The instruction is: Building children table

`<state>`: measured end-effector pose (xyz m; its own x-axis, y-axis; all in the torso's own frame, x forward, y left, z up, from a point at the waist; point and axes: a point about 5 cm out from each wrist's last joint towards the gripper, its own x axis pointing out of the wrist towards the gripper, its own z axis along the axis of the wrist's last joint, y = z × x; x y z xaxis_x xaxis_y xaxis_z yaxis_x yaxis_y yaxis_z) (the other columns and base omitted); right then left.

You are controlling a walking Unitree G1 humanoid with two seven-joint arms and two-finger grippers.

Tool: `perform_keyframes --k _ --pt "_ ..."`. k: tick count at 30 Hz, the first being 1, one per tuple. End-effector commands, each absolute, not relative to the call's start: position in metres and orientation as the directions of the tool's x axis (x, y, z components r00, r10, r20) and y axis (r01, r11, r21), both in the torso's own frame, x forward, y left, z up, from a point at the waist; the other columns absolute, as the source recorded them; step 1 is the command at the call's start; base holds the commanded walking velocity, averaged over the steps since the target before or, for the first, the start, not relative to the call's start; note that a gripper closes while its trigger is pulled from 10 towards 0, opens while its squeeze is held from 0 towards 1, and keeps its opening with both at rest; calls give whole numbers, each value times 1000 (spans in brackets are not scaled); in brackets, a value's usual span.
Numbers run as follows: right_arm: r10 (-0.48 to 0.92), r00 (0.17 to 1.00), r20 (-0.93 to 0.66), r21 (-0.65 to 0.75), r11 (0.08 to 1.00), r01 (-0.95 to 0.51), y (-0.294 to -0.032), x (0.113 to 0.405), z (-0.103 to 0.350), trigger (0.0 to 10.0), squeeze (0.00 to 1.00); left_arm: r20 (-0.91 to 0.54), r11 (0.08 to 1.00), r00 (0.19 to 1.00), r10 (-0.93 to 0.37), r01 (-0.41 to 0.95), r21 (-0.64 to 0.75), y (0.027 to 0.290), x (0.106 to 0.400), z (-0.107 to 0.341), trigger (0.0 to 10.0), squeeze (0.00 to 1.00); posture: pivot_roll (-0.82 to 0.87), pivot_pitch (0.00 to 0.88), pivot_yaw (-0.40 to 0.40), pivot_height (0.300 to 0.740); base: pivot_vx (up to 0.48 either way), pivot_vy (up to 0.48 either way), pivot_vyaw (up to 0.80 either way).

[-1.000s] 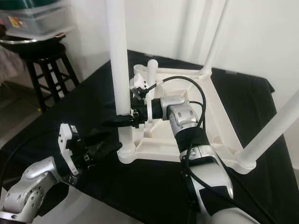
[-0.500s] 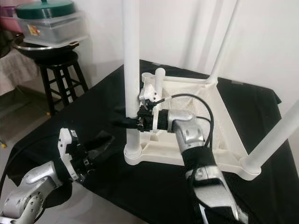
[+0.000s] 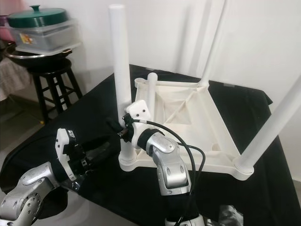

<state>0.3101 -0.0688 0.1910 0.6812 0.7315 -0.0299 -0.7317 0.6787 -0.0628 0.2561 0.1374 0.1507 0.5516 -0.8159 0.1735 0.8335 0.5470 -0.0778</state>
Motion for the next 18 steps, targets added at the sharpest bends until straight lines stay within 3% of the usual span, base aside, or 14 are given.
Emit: perform_keyframes --k 1,2,3,6,8,9,10,11,12,13,16,17,18 --pt "724 677 -135 -3 683 -731 -84 314 172 10000 463 173 555 560 -811 828 -77 138 258 151 10000 0 -64 0 -40 740 0 0 0" --pt "724 677 -135 -3 683 -731 -84 314 172 10000 463 173 555 560 -811 828 -77 138 258 151 10000 0 -64 0 -40 740 0 0 0" --pt "756 644 -119 12 649 -760 -84 313 180 10000 1000 171 551 556 -814 831 -78 138 258 150 10000 0 -66 0 -39 740 0 0 0" --pt "774 624 -110 17 629 -777 -83 312 184 10000 1000 169 548 553 -816 833 -79 137 258 150 10000 0 -66 0 -39 740 0 0 0" --pt "897 436 -80 -81 430 -899 -90 318 200 10000 1000 167 544 549 -819 835 -81 136 258 150 10000 0 -58 0 -44 740 0 0 0" --pt "897 436 -80 -81 430 -899 -90 318 200 10000 1000 167 544 549 -819 835 -81 136 258 150 10000 0 -58 0 -44 740 0 0 0" --pt "939 337 -69 -102 329 -939 -94 322 206 10000 1000 168 543 549 -819 836 -81 135 259 150 10000 0 -55 0 -46 740 0 0 0" --pt "939 337 -69 -102 329 -939 -94 322 206 10000 1000 168 543 549 -819 836 -81 135 259 150 10000 0 -55 0 -46 740 0 0 0" --pt "963 260 -76 -97 253 -963 -98 327 210 10000 1000 169 543 549 -819 836 -82 134 259 149 10000 0 -47 0 -49 740 0 0 0" --pt "973 208 -105 -95 198 -976 -101 334 211 10000 463 170 545 550 -818 835 -82 134 259 149 10000 0 -39 0 -52 740 0 0 0" --pt "976 174 -130 -80 165 -983 -103 339 211 10000 463 170 546 552 -817 834 -82 134 259 149 10000 0 -39 0 -52 740 0 0 0" --pt "981 141 -137 -62 133 -989 -104 345 213 10000 0 170 548 553 -815 832 -82 134 259 149 10000 0 -34 0 -52 740 0 0 0" --pt "981 141 -137 -62 133 -989 -104 345 213 10000 0 170 548 553 -815 832 -82 134 259 149 10000 0 -34 0 -52 740 0 0 0"
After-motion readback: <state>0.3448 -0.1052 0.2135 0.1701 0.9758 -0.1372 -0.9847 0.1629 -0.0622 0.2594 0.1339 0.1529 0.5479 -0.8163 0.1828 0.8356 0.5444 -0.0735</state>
